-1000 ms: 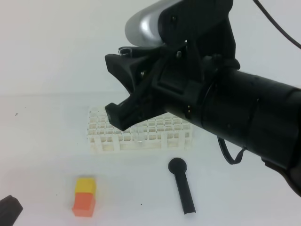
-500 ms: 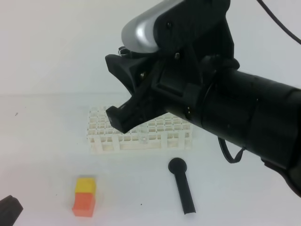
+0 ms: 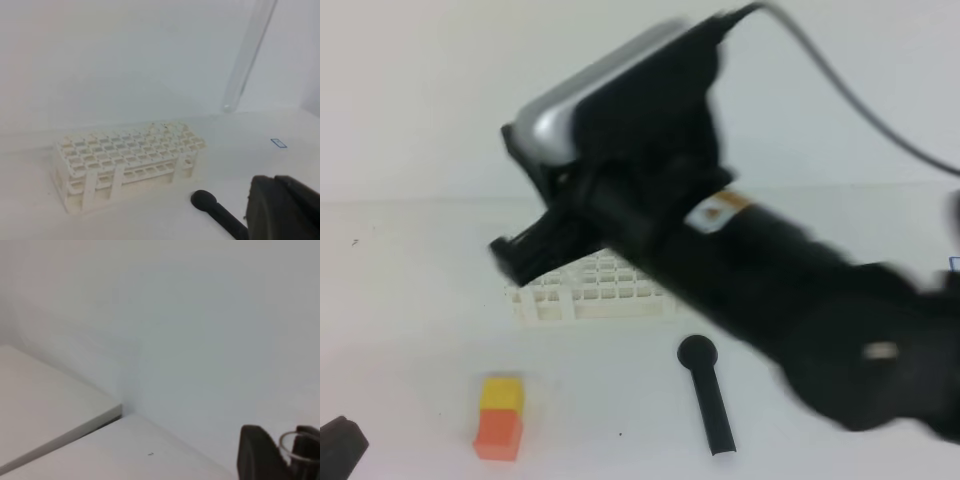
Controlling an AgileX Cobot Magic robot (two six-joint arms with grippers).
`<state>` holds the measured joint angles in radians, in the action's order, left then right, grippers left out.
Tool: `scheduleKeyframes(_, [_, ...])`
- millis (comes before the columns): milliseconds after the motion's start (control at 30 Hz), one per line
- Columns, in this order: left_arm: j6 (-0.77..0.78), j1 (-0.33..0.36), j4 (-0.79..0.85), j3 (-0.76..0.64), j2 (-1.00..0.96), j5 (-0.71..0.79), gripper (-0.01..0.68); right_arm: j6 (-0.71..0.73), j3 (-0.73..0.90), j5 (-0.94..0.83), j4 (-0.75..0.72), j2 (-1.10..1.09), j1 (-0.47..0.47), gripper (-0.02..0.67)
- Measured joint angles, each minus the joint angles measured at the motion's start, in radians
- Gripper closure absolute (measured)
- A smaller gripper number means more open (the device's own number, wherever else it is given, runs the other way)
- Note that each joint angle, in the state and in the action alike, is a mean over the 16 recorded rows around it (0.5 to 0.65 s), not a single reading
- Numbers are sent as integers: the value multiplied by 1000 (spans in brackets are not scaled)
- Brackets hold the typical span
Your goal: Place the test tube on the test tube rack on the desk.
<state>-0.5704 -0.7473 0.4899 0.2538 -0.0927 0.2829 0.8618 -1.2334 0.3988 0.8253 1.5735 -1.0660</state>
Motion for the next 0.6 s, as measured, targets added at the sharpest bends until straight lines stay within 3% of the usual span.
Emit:
scheduleKeyframes(333, [0, 52, 1, 0, 1, 0, 674, -266, -158, 82, -339, 275, 37, 527])
scheduleKeyframes(600, [0, 182, 3, 0, 1, 0, 673, -314, -267, 170, -373, 441, 91, 527])
